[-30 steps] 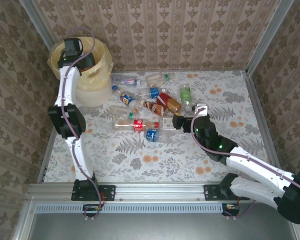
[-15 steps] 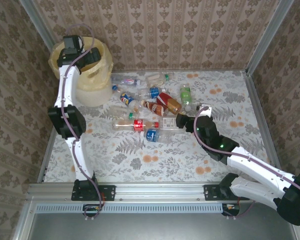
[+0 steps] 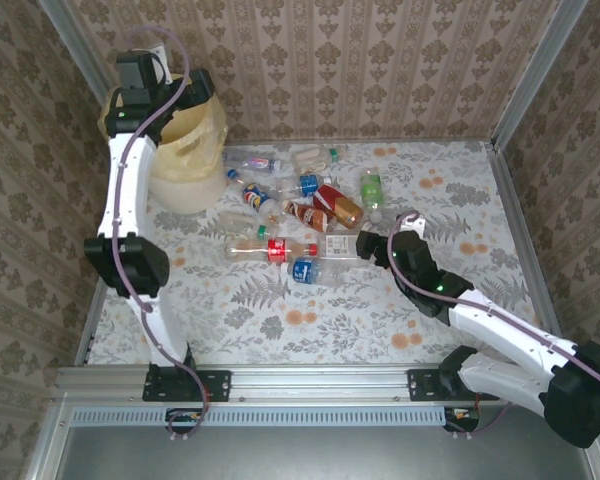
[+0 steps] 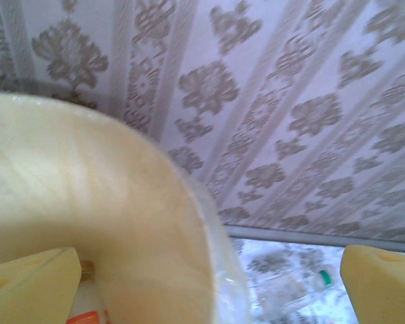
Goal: Put the plastic bottles in the bin
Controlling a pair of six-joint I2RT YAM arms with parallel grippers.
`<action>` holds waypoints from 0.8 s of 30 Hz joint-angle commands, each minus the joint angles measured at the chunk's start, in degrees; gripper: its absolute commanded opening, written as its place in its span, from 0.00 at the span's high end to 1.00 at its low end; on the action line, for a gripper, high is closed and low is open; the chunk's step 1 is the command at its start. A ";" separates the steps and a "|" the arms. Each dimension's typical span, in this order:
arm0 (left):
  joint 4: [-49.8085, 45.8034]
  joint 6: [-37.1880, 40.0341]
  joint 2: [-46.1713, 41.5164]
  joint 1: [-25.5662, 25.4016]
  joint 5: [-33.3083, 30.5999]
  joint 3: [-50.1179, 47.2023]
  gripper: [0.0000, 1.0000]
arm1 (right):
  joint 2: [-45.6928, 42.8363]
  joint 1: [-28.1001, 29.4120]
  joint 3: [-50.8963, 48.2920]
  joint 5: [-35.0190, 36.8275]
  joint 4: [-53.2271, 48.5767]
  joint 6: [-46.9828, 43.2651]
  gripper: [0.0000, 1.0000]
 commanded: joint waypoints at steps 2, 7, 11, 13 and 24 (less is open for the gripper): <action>7.03 -5.34 -5.89 -0.11 5.37 -6.90 0.00 | 2.06 -0.85 -1.57 -6.01 2.86 -1.49 0.00; 9.88 -8.70 -10.46 -0.86 9.81 -13.17 0.00 | 4.19 -3.00 -1.33 -9.57 2.05 -4.29 0.00; 13.25 -12.47 -14.43 -1.07 14.43 -18.48 0.00 | 5.99 -5.50 0.00 -13.05 -0.65 -5.57 0.00; 15.03 -13.76 -16.70 -1.30 15.34 -21.71 0.00 | 7.21 -6.40 0.91 -14.29 -1.69 -5.63 0.00; 20.09 -15.45 -27.96 -6.67 15.41 -39.83 0.00 | 25.08 -8.29 14.51 -25.92 -8.31 -14.38 0.00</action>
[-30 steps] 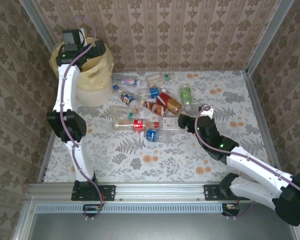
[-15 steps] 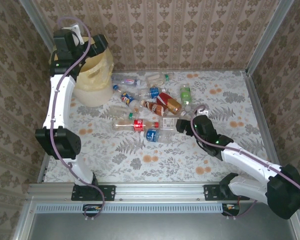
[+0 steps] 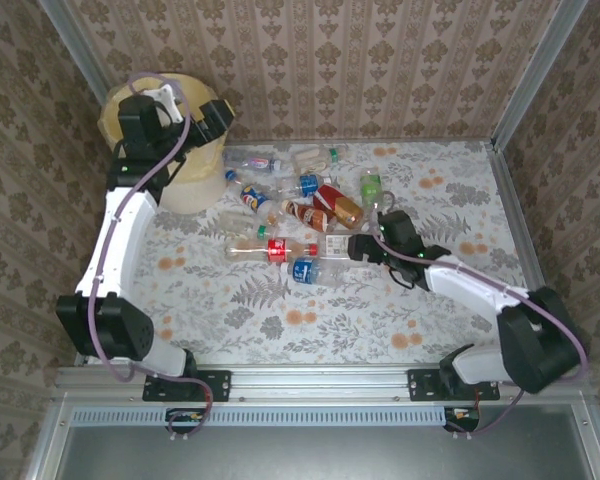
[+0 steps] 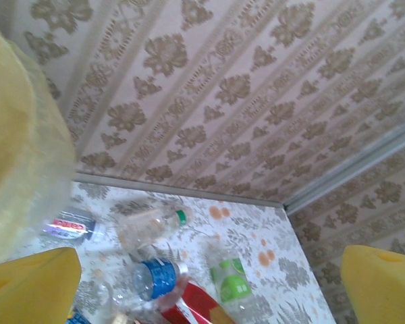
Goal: Put the plastic bottles in the bin
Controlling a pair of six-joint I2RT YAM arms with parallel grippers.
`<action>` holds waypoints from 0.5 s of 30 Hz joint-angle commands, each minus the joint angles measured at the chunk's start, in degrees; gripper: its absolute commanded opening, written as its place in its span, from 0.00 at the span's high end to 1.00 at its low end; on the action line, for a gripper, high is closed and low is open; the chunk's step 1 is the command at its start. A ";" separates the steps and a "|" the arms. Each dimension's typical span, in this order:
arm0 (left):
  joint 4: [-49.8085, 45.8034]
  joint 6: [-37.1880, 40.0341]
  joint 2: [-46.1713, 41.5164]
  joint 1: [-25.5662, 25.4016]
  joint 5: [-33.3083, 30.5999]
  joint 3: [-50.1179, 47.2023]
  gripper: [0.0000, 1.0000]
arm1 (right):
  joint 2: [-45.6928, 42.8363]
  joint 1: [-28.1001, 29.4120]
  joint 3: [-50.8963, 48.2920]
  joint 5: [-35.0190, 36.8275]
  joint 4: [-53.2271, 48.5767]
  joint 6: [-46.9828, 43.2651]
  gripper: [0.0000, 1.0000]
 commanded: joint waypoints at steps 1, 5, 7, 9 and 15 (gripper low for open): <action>2.09 -0.36 -2.88 -2.30 0.89 -2.92 0.00 | 6.48 -0.16 7.13 -8.92 -4.68 -9.13 0.00; -1.81 1.91 -4.21 -3.44 -0.77 -4.13 0.00 | 12.47 -0.16 14.21 -13.43 -11.04 -22.39 0.00; -4.00 2.74 -4.84 -3.44 -2.00 -4.71 0.00 | 13.57 -0.24 16.96 -11.32 -14.82 -28.64 0.00; -4.93 3.87 -6.01 -3.44 -2.55 -6.15 0.00 | 14.25 -0.34 19.94 -11.94 -19.63 -35.25 0.00; -3.83 5.25 -10.24 -3.44 -3.21 -12.17 0.00 | 15.84 -0.42 24.45 -12.48 -28.74 -50.75 0.00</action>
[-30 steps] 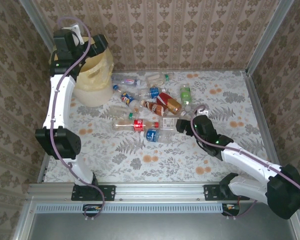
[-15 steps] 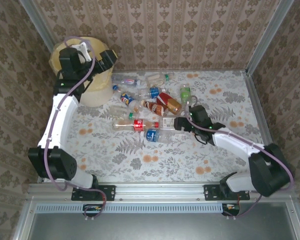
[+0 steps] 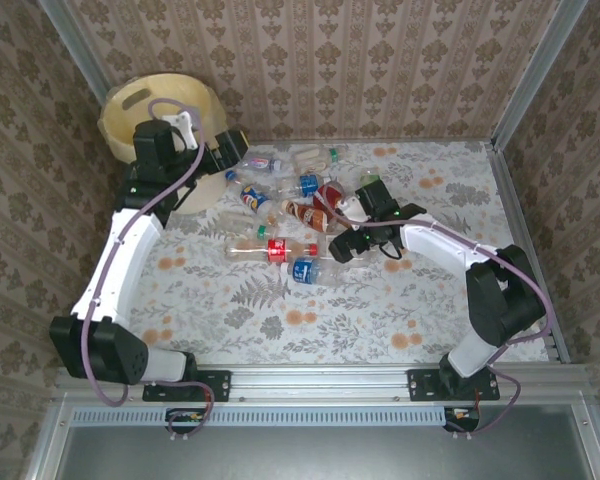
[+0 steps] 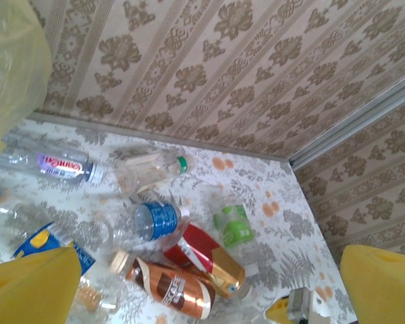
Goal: Put the plastic bottles in the bin
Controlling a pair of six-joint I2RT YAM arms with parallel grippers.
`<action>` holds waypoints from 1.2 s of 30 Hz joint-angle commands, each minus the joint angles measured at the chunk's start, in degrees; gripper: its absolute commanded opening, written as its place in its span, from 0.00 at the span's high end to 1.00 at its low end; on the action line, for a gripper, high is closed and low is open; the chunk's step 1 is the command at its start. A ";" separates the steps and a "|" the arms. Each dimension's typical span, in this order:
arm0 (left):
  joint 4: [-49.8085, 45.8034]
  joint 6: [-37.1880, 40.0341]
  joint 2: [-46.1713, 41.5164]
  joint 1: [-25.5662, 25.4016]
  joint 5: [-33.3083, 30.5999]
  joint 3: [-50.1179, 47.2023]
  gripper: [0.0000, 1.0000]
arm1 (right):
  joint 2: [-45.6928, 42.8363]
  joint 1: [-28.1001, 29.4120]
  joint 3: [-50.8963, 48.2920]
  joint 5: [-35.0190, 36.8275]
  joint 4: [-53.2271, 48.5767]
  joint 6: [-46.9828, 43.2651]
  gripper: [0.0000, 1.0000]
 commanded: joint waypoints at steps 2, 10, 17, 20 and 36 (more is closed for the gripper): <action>-0.72 2.76 -3.63 -0.07 -1.53 -3.16 0.00 | 1.84 -0.31 2.88 0.53 -9.62 -17.72 0.00; -3.26 4.65 -5.81 0.04 -5.39 -4.98 0.00 | 7.42 -1.37 10.77 4.30 -17.59 -31.29 0.00; -5.67 6.37 -7.33 0.19 -8.03 -5.61 0.00 | 14.18 -1.63 18.44 5.71 -23.78 -37.45 0.00; -5.80 6.75 -8.22 0.43 -9.07 -6.36 0.00 | 16.70 -1.34 20.28 5.61 -23.54 -38.10 0.00; -3.77 4.95 -5.28 1.15 -7.14 -6.62 0.00 | 10.21 -1.84 1.15 10.43 -12.95 -30.44 0.01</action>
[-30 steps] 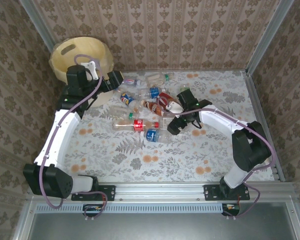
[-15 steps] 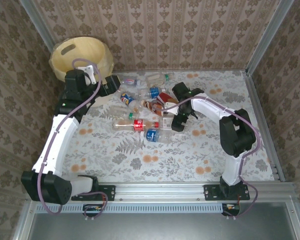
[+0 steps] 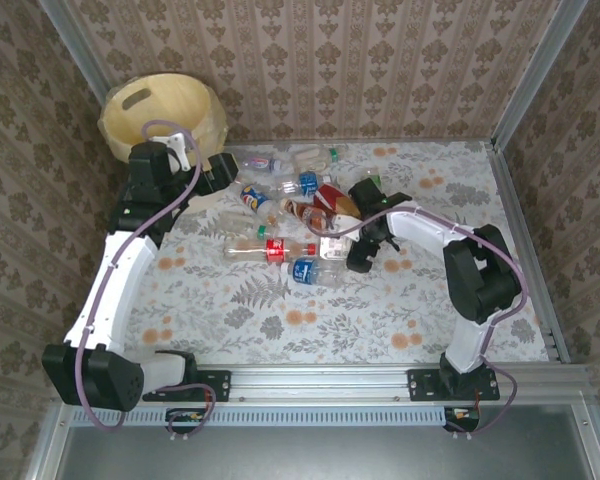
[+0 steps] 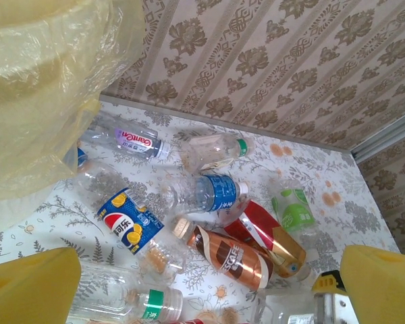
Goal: Put the plastic bottles in the bin
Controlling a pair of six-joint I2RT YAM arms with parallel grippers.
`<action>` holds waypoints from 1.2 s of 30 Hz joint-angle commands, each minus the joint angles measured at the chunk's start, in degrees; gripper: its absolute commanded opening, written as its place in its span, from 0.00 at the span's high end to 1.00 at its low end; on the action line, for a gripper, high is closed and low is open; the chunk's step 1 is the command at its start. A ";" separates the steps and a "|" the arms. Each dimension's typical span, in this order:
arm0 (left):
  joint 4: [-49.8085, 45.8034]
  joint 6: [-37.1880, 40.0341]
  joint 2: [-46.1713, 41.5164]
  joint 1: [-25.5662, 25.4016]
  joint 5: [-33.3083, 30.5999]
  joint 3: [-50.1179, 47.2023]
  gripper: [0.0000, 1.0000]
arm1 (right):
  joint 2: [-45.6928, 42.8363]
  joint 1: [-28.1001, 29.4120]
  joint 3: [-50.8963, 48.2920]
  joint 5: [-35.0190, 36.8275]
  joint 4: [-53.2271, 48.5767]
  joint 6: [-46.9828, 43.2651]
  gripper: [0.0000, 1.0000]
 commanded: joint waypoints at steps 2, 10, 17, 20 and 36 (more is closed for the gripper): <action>1.25 -0.63 2.23 0.31 1.87 0.39 0.00 | -1.92 -0.82 -7.04 4.38 -1.40 2.83 0.01; 2.23 -1.56 4.45 0.31 3.64 0.82 0.00 | -5.08 -0.79 -10.08 3.35 -1.98 7.00 0.00; 2.23 -1.33 5.15 0.35 3.59 1.02 0.00 | -5.56 -0.45 -12.50 -0.38 7.32 9.73 0.00; 2.17 -1.23 5.23 0.35 3.90 1.01 0.00 | -5.63 -0.52 -13.31 -0.32 10.23 10.08 0.00; 4.01 -0.98 5.25 0.13 7.57 0.14 0.00 | -14.88 -0.53 -20.51 0.67 17.57 13.29 0.17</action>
